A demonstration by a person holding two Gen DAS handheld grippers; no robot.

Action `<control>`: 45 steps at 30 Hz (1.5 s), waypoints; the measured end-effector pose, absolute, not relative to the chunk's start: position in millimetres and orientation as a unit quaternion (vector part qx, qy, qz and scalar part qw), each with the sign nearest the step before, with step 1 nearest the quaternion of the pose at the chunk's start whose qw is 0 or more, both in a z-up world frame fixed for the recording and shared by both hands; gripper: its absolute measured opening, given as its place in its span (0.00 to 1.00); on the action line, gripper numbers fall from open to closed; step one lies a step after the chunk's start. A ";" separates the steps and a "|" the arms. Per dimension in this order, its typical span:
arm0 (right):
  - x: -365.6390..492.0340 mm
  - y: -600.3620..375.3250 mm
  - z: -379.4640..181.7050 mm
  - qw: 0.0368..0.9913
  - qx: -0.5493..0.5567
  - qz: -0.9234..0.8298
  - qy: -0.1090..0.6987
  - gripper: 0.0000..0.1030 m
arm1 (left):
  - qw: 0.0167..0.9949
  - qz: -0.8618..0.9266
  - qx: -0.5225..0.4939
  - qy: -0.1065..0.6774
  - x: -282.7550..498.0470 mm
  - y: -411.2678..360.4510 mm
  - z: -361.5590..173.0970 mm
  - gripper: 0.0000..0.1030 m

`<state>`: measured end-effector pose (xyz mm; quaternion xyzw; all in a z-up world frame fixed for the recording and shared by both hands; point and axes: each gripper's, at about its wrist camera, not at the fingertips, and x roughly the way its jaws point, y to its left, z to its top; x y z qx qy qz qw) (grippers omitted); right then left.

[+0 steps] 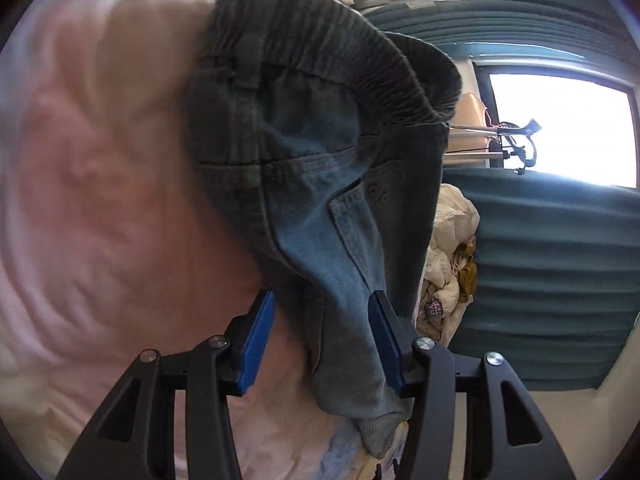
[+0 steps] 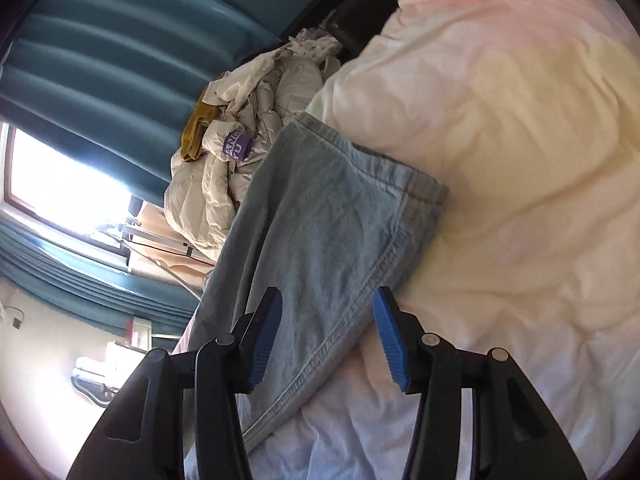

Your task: Fold clothes

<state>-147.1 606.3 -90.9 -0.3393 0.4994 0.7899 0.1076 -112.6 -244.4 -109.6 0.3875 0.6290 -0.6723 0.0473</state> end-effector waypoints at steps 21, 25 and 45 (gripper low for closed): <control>-192.9 615.5 -145.7 0.172 -0.296 0.800 0.493 0.10 | 0.023 -0.739 0.344 0.578 -186.2 -216.7 -135.5 0.06; -177.6 607.5 -113.6 0.184 -0.268 0.812 0.485 0.06 | 0.008 -0.751 0.332 0.570 -176.1 -217.7 -119.4 0.03; 13.0 594.4 -38.9 0.189 -0.223 0.794 0.532 0.05 | -0.051 -0.694 0.377 0.611 -113.9 -265.2 -126.6 0.02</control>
